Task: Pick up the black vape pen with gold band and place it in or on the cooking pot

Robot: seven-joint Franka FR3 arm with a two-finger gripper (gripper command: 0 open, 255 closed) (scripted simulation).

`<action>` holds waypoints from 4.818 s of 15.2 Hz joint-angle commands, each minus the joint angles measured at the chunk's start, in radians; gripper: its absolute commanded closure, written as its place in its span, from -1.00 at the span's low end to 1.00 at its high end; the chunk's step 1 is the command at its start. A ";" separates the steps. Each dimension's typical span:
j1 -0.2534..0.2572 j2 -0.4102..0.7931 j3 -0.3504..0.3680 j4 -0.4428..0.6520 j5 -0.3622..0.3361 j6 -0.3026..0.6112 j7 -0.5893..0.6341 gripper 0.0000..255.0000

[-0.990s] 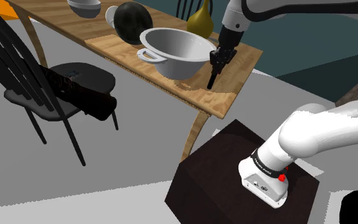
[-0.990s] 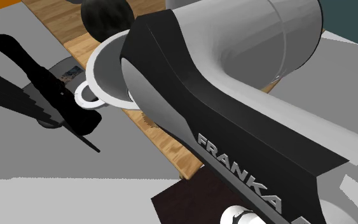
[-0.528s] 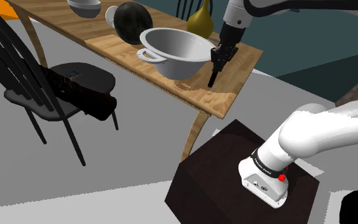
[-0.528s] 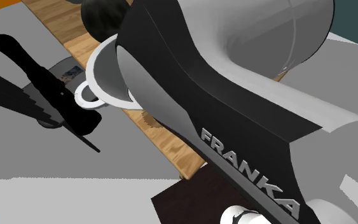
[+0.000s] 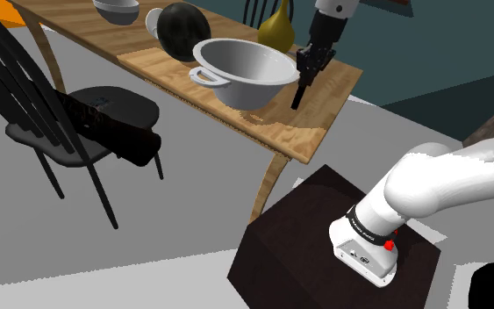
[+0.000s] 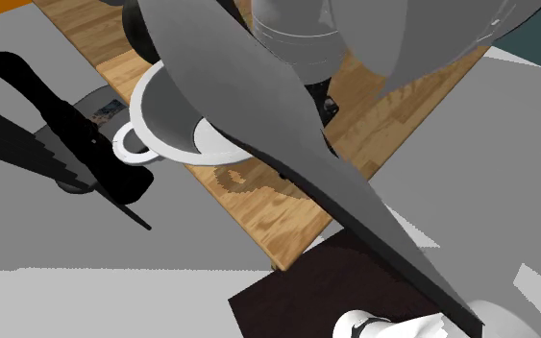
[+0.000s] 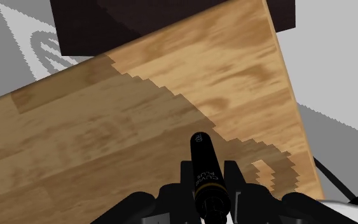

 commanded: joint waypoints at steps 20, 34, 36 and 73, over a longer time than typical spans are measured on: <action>-0.003 0.072 -0.004 0.343 -0.006 -0.271 0.003 1.00; 0.000 0.366 0.028 0.750 -0.012 -0.384 0.044 1.00; 0.003 0.455 0.038 0.856 -0.018 -0.401 0.058 1.00; 0.018 0.632 0.061 0.820 -0.036 -0.189 0.094 -1.00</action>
